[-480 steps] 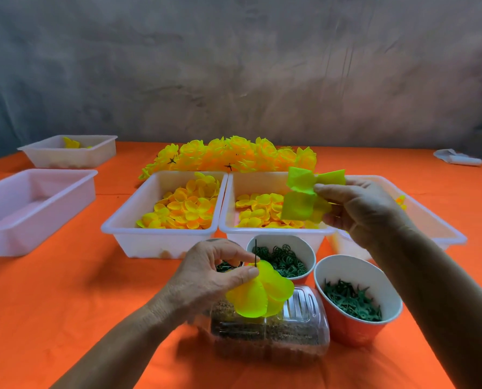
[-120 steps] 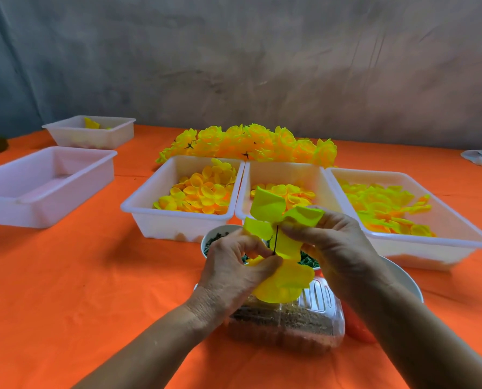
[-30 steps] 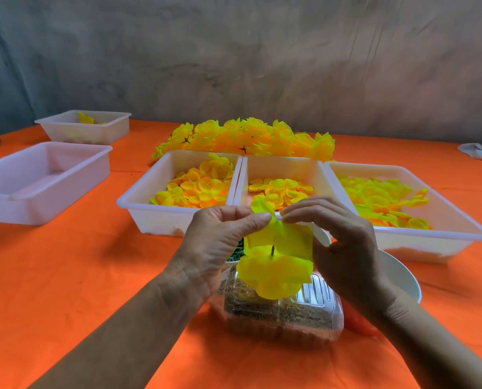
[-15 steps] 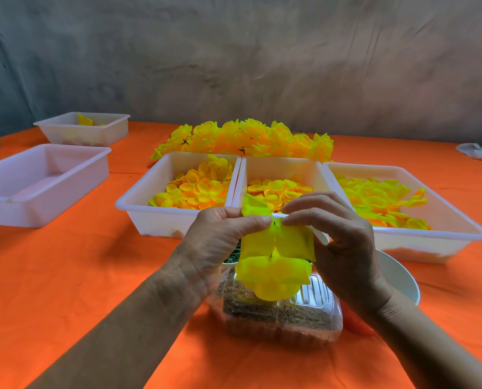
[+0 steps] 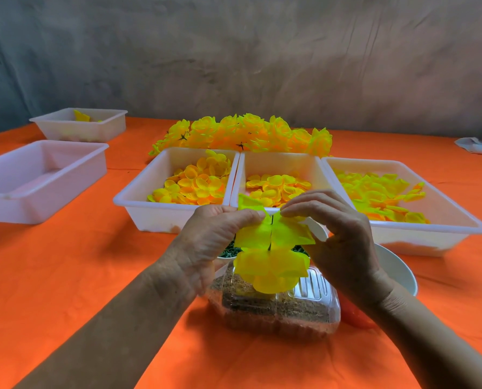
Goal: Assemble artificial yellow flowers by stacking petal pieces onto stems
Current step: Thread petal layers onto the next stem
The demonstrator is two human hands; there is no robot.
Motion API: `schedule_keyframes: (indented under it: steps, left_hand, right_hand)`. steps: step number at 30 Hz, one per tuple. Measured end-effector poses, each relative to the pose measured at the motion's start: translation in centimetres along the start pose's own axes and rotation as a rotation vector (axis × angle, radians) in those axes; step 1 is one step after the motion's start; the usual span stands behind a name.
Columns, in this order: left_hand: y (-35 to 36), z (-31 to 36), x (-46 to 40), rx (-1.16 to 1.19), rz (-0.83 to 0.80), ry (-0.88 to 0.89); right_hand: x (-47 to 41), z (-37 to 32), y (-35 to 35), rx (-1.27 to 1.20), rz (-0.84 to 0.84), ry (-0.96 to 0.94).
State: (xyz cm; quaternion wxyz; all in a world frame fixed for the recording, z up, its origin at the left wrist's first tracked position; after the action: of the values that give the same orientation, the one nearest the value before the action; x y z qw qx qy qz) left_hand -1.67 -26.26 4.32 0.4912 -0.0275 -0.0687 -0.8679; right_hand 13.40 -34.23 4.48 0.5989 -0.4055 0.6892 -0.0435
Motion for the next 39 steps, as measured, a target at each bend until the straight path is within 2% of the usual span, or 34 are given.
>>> schedule_keyframes:
  steps: [6, 7, 10, 12, 14, 18, 29, 39]
  left_hand:
    - [0.1, -0.2, 0.2, -0.041, -0.009, 0.004]
    - [0.1, -0.2, 0.2, -0.027, -0.018, 0.01]
    - [0.1, -0.3, 0.2, -0.042, -0.027, 0.037]
    - [0.1, -0.5, 0.2, -0.076, -0.025, 0.061]
    - [0.2, -0.6, 0.2, -0.093, -0.018, 0.072]
    - [0.4, -0.4, 0.5, -0.071, -0.049, 0.097]
    - [0.1, -0.4, 0.4, -0.103, 0.045, 0.006]
    - [-0.1, -1.2, 0.2, -0.102, -0.014, 0.006]
  right_hand:
    - [0.5, -0.3, -0.9, 0.163, 0.029, 0.267]
    - [0.7, -0.3, -1.0, 0.085, 0.043, 0.345]
    - [0.8, -0.4, -1.4, -0.429, 0.069, 0.638]
    - [0.6, -0.8, -1.8, -0.656, 0.064, 0.754]
    - [0.2, -1.5, -2.0, -0.692, 0.015, 0.769]
    - [-1.0, -2.2, -1.6, -0.518, -0.059, 0.727]
    - [-0.8, -1.5, -0.1, -0.578, -0.145, 0.772]
    - [-0.3, -0.4, 0.4, -0.506, -0.246, 0.814]
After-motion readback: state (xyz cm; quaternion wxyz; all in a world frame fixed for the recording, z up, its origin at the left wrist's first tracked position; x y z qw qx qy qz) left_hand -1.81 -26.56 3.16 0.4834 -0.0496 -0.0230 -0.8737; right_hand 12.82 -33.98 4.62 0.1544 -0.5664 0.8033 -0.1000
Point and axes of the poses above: each hand's wrist, its own x-axis away from the middle knuckle, its own y-axis out of the palm, z = x × y, the point moved 2 cm from there along -x, towards the middle knuckle, and after that the axes turned 3 degrees about -z, right-handed, at the moved point
